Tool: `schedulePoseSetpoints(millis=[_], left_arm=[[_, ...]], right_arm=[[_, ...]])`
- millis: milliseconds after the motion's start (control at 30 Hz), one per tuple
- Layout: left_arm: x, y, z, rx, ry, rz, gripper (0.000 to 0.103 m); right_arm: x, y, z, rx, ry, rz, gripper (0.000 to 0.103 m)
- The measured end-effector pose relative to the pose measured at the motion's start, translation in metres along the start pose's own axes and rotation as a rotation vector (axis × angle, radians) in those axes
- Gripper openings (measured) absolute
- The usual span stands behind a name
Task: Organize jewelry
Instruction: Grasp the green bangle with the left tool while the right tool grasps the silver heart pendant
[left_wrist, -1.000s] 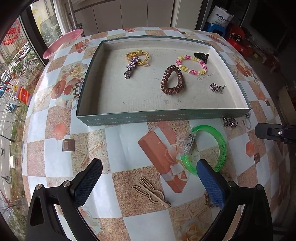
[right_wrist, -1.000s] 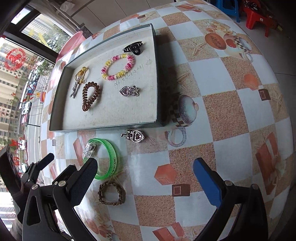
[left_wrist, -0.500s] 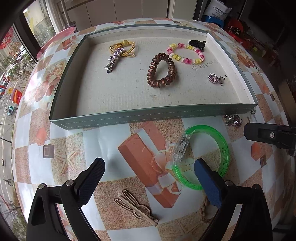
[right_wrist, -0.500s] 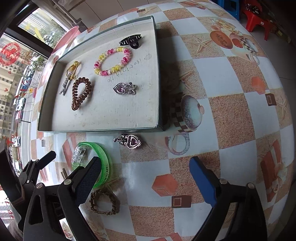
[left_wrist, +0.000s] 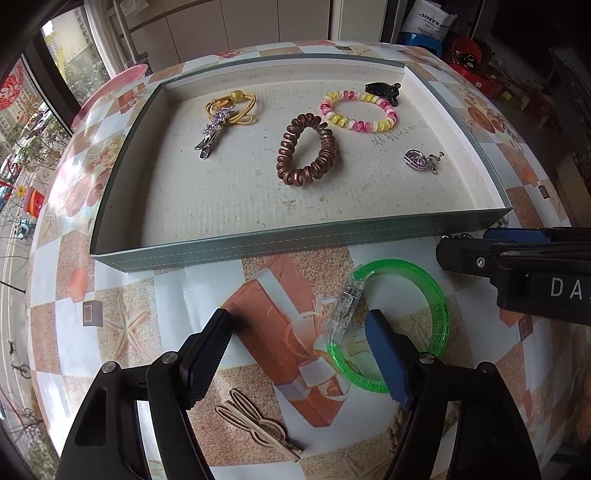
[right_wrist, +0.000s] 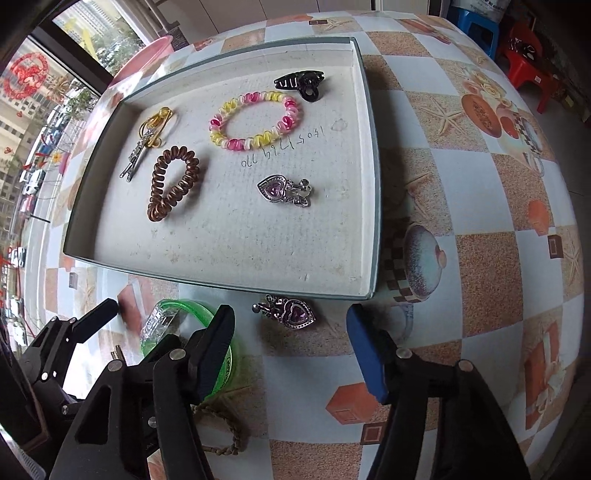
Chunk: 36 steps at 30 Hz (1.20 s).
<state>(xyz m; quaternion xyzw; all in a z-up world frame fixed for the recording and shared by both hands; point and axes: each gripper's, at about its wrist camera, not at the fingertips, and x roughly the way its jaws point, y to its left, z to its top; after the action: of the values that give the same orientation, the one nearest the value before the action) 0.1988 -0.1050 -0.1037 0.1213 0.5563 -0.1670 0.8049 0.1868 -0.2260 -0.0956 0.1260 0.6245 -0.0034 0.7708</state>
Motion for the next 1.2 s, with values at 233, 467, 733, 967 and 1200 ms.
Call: schedulePoseSetpoints(millis=[233, 467, 733, 967, 1200], left_arm=[[-0.004, -0.009, -0.001, 0.020, -0.007, -0.008, 0.071], [-0.007, -0.018, 0.001, 0.061, -0.017, -0.036, 0.037], [-0.013, -0.010, -0.003, 0.034, -0.027, -0.073, 0.023], [-0.035, 0.000, -0.006, 0.012, -0.067, -0.075, 0.023], [-0.060, 0.012, -0.010, -0.030, -0.108, -0.085, 0.023]], right_arm=[[0.003, 0.017, 0.002, -0.044, -0.014, -0.089, 0.038], [0.000, 0.007, -0.005, -0.037, -0.018, -0.073, 0.018], [-0.014, -0.019, -0.026, 0.021, -0.023, 0.003, 0.018], [-0.025, -0.034, -0.039, 0.059, -0.030, 0.070, 0.019], [-0.038, -0.047, -0.049, 0.104, -0.020, 0.104, 0.019]])
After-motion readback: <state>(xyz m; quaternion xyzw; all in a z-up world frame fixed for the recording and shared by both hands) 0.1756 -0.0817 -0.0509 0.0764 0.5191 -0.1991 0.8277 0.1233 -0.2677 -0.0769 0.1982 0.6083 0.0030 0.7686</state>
